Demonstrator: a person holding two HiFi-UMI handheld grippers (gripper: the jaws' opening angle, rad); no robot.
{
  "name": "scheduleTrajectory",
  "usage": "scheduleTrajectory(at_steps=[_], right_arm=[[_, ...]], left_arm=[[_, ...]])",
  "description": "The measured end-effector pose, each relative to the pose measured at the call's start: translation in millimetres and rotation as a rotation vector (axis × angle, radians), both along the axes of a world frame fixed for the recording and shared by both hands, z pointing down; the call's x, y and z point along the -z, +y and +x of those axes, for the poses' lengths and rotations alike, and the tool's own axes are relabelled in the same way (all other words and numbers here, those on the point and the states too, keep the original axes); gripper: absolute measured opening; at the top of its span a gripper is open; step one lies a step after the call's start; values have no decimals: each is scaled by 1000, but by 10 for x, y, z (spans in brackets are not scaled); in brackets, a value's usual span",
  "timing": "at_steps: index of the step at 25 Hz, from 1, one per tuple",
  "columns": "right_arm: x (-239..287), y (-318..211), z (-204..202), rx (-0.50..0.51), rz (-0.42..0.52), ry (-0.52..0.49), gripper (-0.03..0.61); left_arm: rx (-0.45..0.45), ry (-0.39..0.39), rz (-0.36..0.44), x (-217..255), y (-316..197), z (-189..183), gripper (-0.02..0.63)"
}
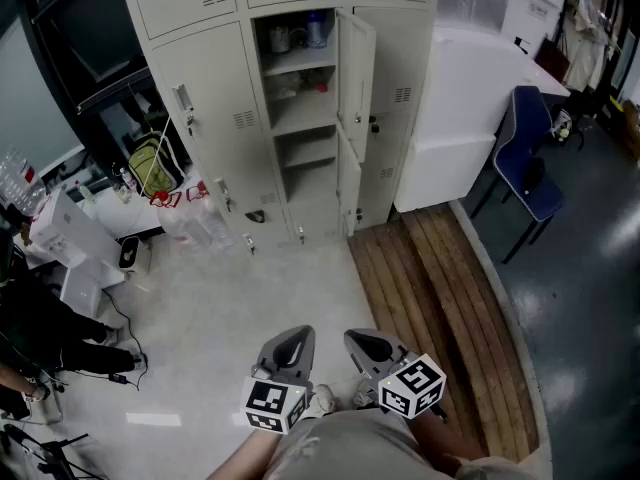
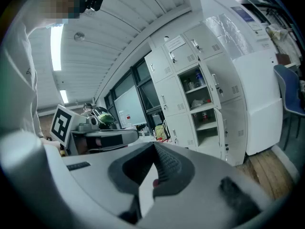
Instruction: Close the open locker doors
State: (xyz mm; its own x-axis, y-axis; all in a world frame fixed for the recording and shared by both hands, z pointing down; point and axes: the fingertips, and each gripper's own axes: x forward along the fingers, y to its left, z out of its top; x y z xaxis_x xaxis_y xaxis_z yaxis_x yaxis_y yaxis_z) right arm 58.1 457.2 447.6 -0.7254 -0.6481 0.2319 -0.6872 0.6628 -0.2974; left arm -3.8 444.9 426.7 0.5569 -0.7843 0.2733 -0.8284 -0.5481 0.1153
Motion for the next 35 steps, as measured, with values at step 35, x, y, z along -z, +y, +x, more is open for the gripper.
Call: scheduleTrajectory(at_steps=[35], right_arm=[[-57,-294,800,112,-42,-23,26]], left_arm=[[69,-3,-7,-14,-230,886,14]])
